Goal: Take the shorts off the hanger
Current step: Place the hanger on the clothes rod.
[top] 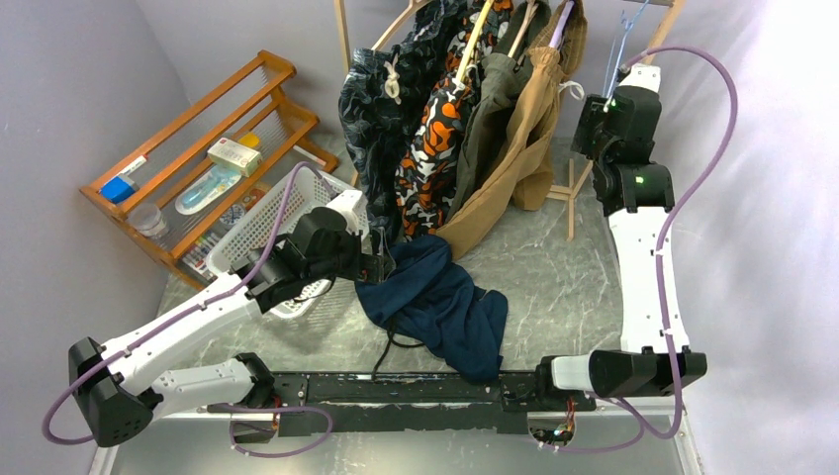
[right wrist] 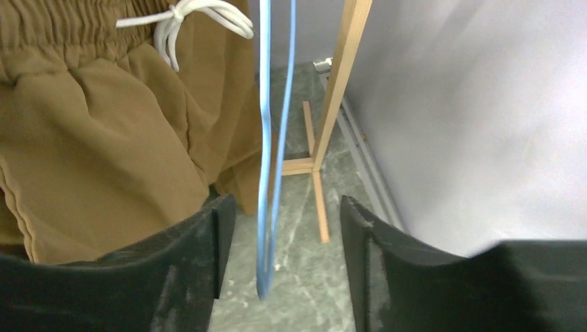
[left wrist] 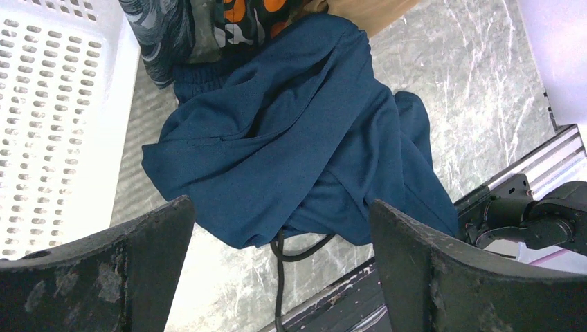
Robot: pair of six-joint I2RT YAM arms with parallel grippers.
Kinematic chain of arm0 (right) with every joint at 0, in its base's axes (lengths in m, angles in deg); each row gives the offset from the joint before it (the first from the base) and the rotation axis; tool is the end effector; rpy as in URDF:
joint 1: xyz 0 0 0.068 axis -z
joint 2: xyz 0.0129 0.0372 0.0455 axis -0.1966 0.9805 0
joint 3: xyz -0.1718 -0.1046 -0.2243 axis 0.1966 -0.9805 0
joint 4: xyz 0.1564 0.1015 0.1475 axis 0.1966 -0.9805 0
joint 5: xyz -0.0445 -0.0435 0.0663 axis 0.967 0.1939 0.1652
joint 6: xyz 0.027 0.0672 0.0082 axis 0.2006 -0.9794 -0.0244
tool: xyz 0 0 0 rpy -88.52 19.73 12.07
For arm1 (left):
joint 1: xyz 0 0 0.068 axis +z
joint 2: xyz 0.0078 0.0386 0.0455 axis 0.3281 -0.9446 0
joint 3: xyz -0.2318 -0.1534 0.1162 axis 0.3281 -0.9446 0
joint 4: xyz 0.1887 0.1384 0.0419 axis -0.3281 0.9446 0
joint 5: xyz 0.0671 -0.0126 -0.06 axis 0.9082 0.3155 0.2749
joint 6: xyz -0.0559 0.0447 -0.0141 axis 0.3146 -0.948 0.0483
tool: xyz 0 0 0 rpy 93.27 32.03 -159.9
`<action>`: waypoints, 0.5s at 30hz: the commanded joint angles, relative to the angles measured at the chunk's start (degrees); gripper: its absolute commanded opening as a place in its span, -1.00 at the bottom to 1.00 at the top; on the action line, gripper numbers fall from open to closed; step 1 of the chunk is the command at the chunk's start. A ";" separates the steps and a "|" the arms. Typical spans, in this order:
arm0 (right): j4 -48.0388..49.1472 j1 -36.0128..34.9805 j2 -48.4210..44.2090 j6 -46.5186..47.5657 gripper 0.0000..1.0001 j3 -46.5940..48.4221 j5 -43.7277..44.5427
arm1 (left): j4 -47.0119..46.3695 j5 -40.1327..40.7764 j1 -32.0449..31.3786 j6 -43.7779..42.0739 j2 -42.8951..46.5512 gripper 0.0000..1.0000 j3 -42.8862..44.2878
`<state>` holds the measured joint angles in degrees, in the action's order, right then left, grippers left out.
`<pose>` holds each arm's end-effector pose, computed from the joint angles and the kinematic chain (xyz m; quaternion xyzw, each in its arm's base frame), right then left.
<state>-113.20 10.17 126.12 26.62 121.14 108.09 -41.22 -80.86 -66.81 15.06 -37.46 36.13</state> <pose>0.2602 -0.0149 0.4883 0.1090 0.7994 -0.1185 0.5788 0.1480 -0.1527 0.3308 0.1013 0.8768 -0.2596 0.3919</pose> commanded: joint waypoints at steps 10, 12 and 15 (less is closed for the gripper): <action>-2.38 0.57 -19.30 -8.76 0.99 -12.38 -1.11 | -1.91 -0.58 0.37 1.88 -0.29 0.99 0.16; -2.89 0.55 -25.64 -13.20 1.00 -19.76 -2.65 | -3.08 -0.81 0.37 2.70 -0.90 0.99 -0.28; -6.02 0.55 -35.72 -19.80 1.00 -27.02 -6.57 | -5.36 -2.43 0.37 3.77 -1.90 0.99 -1.17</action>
<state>-115.45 10.26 98.97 16.48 101.31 105.88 -42.19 -81.01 -66.81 16.96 -38.14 36.04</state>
